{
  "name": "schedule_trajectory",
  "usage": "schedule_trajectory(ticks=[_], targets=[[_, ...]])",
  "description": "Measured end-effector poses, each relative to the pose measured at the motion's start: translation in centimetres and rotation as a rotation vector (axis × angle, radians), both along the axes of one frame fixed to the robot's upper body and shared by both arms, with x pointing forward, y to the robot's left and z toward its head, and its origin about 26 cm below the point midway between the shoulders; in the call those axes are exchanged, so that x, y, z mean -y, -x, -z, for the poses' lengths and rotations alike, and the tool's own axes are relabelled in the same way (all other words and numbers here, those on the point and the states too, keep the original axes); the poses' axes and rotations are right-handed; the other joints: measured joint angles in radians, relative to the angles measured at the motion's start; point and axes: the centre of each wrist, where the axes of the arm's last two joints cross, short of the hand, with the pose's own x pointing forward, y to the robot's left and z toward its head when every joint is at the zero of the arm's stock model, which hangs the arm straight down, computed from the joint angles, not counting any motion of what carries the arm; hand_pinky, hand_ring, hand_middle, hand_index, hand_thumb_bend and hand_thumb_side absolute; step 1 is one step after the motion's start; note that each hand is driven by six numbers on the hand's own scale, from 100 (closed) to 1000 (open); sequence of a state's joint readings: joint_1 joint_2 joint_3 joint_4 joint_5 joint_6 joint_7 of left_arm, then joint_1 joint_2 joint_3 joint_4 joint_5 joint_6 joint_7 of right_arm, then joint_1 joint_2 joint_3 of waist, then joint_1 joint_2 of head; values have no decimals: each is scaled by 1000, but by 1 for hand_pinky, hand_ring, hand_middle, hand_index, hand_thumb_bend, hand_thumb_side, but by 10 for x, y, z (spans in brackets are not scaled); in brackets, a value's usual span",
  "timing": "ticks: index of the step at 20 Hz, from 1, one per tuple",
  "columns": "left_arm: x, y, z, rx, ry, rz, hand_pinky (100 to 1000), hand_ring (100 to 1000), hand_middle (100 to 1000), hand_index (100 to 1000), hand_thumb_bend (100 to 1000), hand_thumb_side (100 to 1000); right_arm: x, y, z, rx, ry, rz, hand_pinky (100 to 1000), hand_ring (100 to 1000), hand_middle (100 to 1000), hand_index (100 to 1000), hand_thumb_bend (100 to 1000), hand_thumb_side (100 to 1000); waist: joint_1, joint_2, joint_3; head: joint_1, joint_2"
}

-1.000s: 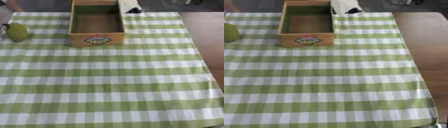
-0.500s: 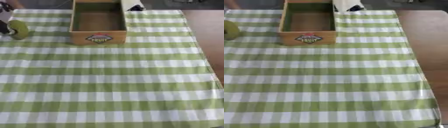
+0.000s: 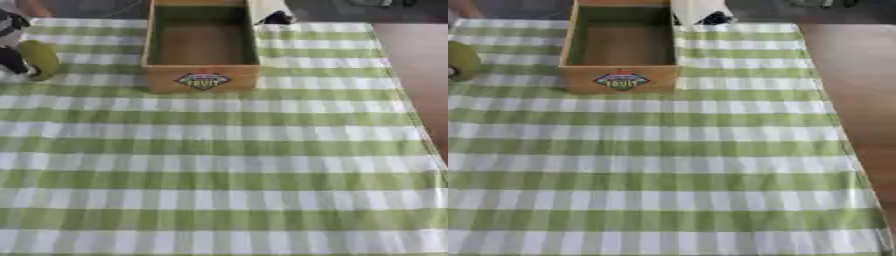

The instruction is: Pick up objects on the table and place them in the box.

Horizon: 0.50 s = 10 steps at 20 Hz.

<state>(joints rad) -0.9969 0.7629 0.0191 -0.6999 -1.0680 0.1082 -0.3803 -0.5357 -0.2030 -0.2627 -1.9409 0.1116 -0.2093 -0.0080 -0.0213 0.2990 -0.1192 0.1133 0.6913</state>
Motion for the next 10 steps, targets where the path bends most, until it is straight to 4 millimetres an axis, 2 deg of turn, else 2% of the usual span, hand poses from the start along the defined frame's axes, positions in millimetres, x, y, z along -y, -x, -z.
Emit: schedule_trajectory(ticks=[6, 10], targets=[[0, -2, 7, -17, 5, -35, 941, 953, 821, 913, 503, 100, 0, 0, 0, 1, -1, -3, 919, 696, 599, 807, 100, 571, -2, 7, -5, 4, -10], [3, -4, 10, -27, 10, -39, 859, 884, 751, 864, 466, 100, 0, 0, 0, 2, -3, -9, 920, 696, 599, 807, 100, 571, -3, 10, -5, 7, -15]])
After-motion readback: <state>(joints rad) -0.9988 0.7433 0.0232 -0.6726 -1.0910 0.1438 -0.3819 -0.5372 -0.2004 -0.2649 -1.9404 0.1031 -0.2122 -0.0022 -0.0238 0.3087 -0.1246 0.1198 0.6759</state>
